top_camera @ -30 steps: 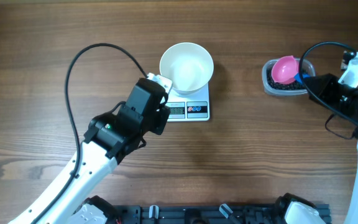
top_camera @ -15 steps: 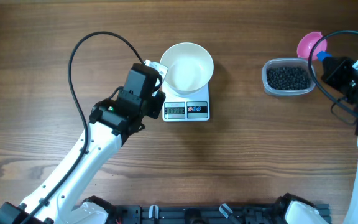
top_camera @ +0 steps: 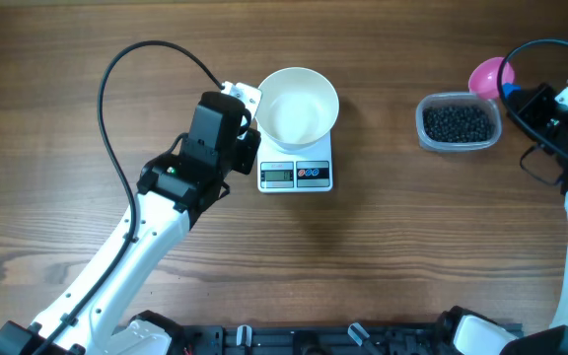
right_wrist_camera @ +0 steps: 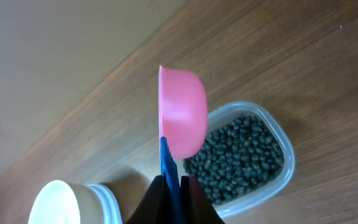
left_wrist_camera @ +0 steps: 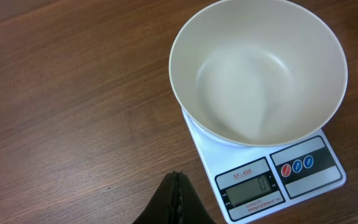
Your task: Scoop item into bowl and weigh 150g on scale
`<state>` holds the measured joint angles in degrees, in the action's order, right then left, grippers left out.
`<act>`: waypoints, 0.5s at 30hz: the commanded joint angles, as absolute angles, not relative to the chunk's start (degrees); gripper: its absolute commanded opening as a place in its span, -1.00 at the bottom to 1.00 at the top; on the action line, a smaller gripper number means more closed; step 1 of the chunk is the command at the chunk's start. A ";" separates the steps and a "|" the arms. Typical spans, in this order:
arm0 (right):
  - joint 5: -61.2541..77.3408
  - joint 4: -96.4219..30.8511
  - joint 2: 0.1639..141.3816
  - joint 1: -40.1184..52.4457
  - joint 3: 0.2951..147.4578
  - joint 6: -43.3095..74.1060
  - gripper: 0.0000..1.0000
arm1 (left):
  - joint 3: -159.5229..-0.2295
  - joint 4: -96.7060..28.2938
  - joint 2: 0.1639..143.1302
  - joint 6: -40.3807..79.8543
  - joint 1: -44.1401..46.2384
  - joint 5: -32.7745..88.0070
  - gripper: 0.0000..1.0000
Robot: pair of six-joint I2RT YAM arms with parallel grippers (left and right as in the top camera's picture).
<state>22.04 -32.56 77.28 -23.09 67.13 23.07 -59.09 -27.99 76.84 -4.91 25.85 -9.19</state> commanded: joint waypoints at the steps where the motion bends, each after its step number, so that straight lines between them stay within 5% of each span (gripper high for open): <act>1: 22.87 -30.37 77.25 -23.27 69.43 27.18 -0.91 | -59.13 -27.11 76.88 -5.65 24.51 -9.98 -0.92; 15: 21.80 -27.88 77.54 -23.27 71.37 33.50 -0.91 | -59.13 -25.26 76.88 -5.56 19.94 -9.91 -0.92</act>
<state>22.00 -28.18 77.28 -23.09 69.60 31.51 -59.09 -25.61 76.84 -4.91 20.18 -9.41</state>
